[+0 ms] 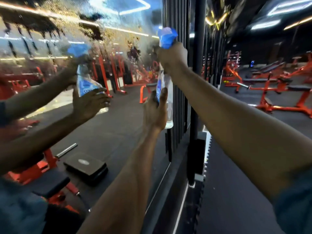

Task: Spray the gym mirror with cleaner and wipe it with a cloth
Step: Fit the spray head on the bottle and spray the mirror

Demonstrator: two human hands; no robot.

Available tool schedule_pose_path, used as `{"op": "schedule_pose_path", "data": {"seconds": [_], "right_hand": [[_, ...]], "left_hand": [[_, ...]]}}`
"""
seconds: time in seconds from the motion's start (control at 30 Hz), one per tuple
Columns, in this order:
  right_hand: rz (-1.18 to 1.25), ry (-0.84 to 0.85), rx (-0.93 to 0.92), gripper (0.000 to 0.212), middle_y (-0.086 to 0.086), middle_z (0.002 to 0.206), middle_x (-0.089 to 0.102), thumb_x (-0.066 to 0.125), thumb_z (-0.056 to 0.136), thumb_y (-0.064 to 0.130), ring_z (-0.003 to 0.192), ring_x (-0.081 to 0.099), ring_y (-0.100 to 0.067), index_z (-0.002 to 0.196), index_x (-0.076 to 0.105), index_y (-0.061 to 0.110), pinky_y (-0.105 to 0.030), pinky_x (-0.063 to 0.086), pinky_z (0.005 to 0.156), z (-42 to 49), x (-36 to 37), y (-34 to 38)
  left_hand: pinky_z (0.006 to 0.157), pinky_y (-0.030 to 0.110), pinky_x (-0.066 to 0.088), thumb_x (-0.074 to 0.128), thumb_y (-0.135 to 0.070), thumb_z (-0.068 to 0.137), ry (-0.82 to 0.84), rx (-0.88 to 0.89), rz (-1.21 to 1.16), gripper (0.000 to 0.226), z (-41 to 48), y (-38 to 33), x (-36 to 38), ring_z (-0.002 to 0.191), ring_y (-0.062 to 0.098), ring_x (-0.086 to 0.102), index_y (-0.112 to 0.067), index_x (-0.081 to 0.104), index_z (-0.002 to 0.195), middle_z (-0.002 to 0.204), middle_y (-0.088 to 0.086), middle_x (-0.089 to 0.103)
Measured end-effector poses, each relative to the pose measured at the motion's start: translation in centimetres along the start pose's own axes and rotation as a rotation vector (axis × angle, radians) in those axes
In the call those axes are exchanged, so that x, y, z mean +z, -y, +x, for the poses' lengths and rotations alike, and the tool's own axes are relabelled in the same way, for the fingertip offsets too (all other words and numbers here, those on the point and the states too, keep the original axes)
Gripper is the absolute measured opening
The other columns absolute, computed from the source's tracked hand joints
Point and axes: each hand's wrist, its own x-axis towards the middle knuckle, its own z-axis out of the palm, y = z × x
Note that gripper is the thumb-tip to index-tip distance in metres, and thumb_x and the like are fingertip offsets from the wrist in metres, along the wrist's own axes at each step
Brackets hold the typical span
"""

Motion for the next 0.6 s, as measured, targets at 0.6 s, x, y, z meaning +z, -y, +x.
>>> {"op": "schedule_pose_path", "data": {"seconds": [0.6], "right_hand": [[0.008, 0.072, -0.010, 0.018, 0.003, 0.089, 0.065, 0.074, 0.090, 0.032, 0.073, 0.063, -0.012, 0.098, 0.065, 0.019, -0.022, 0.049, 0.060, 10.4, -0.6, -6.2]], "left_hand": [[0.065, 0.008, 0.036, 0.026, -0.079, 0.088, -0.038, 0.001, 0.029, 0.088, 7.0, 3.8, 9.0, 0.076, -0.010, 0.053, -0.004, 0.064, 0.115, 0.095, -0.002, 0.061]]}}
